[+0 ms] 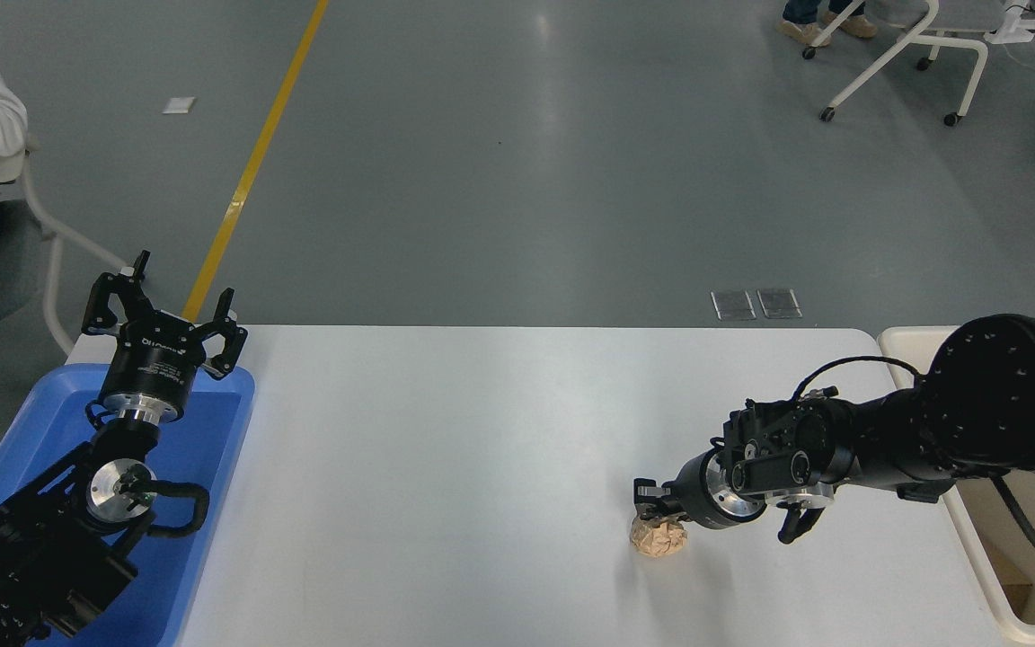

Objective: Pick up paper ball place in dustbin

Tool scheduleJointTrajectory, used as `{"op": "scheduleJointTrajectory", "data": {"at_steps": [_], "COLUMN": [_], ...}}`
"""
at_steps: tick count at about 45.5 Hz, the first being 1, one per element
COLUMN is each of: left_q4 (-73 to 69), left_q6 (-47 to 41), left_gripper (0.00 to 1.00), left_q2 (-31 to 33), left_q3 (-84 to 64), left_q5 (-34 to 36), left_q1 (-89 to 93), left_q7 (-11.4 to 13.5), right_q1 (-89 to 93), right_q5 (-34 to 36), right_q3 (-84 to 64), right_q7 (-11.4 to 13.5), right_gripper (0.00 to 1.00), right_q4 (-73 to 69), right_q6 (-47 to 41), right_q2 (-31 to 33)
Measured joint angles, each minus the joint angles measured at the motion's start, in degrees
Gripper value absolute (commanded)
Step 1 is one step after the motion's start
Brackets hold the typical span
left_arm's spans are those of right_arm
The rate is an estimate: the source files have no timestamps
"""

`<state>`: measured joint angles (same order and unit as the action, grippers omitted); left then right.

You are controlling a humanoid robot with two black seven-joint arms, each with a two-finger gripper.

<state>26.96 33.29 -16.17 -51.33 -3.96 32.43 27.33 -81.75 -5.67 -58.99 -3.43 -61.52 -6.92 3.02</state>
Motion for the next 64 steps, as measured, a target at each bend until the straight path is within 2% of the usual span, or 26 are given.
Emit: {"op": "scheduleJointTrajectory", "data": {"at_steps": [32,52,64], "left_q4": [-0.01,-0.04,-0.02], "left_q6": [-0.01,-0.07,-0.07], "left_gripper": [0.99,0.99,0.99], "left_q2": [0.00,0.00,0.00], "left_q3": [0.00,0.00,0.00], "left_q5": [0.01,0.00,0.01], "left_q1": [0.00,0.00,0.00], "left_q7": [0.00,0.00,0.00], "right_q1": [-38.81,-44.91,-40.58], "right_q5": [-0.56,-0.18,0.10], "right_q3": [0.65,-0.06,-2.48], "right_q7": [-0.24,-0.10,0.11], "right_gripper": [0.00,0.00,0.00], "right_q4": [-9.40,-9.56,-3.97], "right_q6": [-9.73,-11.38,-8.29], "right_q2": [13.60,18.13,21.16]}}
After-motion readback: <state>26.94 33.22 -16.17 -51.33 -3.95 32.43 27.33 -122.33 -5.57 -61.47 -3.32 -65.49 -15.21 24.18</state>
